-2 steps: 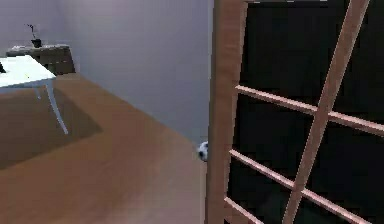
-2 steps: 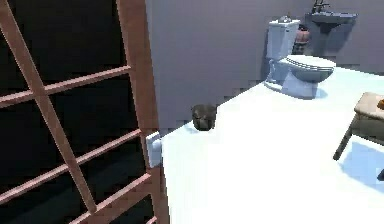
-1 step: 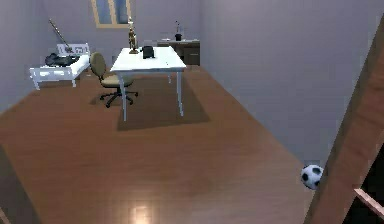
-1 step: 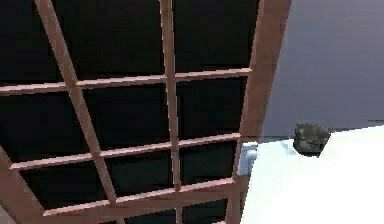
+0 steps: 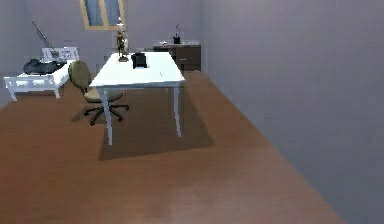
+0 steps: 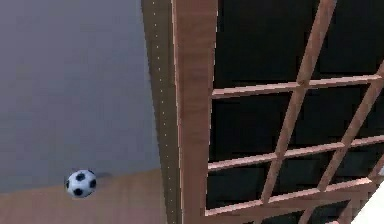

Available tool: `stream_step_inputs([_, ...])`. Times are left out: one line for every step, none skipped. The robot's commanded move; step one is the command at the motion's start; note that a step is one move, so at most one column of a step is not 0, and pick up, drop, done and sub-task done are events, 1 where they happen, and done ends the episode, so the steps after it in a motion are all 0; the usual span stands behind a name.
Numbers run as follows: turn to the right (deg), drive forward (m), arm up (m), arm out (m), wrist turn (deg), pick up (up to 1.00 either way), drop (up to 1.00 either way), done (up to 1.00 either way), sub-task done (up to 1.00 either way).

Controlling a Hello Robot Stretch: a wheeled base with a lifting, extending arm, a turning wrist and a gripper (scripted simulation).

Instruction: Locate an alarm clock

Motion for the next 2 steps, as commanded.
stream_step_inputs([12.0, 0.0, 0.0, 0.0, 0.0, 0.0, 0.0, 0.0, 0.0])
stream_step_inputs([0.0, 1.0, 0.0, 0.0, 0.0, 0.0, 0.0, 0.0, 0.0])
